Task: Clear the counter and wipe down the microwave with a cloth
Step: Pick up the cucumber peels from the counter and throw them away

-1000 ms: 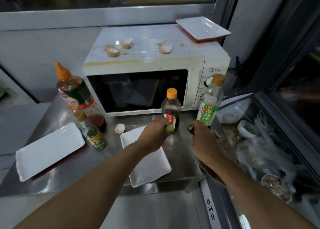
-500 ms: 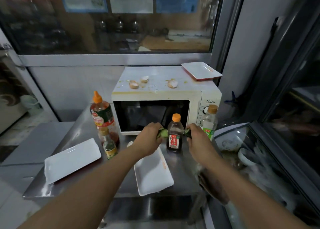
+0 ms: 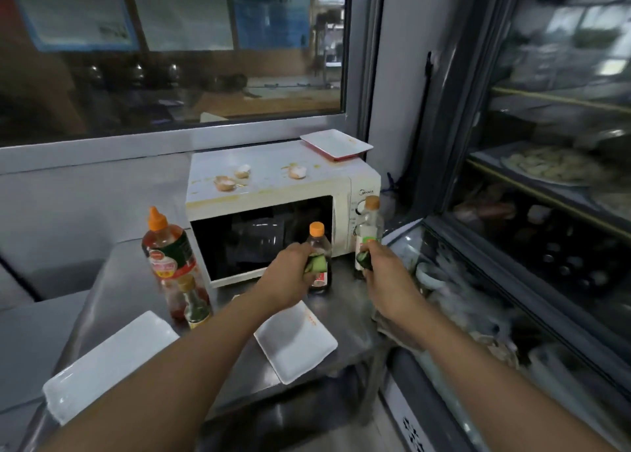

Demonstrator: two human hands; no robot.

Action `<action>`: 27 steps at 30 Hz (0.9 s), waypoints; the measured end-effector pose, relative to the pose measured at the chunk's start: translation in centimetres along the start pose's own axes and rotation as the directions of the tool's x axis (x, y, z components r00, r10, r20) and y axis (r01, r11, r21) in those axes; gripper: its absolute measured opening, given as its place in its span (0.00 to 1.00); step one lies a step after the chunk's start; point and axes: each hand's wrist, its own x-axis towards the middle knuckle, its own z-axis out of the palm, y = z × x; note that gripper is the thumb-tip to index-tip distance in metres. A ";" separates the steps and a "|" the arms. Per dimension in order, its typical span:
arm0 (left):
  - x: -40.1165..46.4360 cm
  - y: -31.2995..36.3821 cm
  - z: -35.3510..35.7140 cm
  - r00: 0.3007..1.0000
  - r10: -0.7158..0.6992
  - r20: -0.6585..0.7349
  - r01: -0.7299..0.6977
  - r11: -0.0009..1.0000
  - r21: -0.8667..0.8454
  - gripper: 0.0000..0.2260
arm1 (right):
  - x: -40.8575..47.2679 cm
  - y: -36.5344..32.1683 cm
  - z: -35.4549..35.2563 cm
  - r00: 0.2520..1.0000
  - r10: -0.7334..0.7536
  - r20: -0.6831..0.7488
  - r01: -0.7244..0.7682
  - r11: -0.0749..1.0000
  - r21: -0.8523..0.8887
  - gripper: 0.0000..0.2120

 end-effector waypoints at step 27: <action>-23.0 26.8 8.5 0.520 0.777 0.354 -0.693 0.626 -0.358 0.10 | -45.0 -3.5 -12.8 0.547 0.661 -0.514 -0.758 0.651 0.031 0.13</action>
